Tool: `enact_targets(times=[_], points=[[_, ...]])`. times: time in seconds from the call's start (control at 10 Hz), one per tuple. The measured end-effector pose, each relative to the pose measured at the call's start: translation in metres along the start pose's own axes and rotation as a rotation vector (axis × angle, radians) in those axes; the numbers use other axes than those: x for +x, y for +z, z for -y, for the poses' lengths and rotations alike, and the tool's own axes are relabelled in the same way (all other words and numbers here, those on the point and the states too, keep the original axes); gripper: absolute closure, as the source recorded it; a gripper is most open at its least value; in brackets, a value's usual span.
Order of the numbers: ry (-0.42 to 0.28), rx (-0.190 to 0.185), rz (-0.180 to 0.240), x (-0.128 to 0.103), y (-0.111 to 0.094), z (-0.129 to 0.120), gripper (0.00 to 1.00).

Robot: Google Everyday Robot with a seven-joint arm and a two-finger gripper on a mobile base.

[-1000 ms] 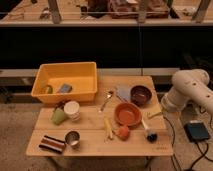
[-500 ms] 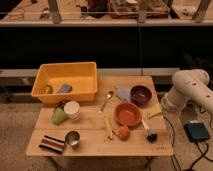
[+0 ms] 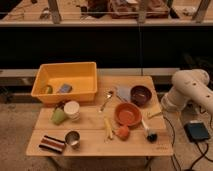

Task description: Wipe purple bowl with brush

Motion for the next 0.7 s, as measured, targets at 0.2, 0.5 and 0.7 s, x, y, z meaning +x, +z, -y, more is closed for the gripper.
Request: enact_targets(times=[0.2,0.5,0.7], points=[[0.0,0.0,0.0,0.0,0.0,0.0,0.2],[0.0,0.0,0.0,0.0,-0.0001,0.0,0.2],[-0.001,0.004,-0.016,-0.0008,-0.0006,0.0005,0.2]])
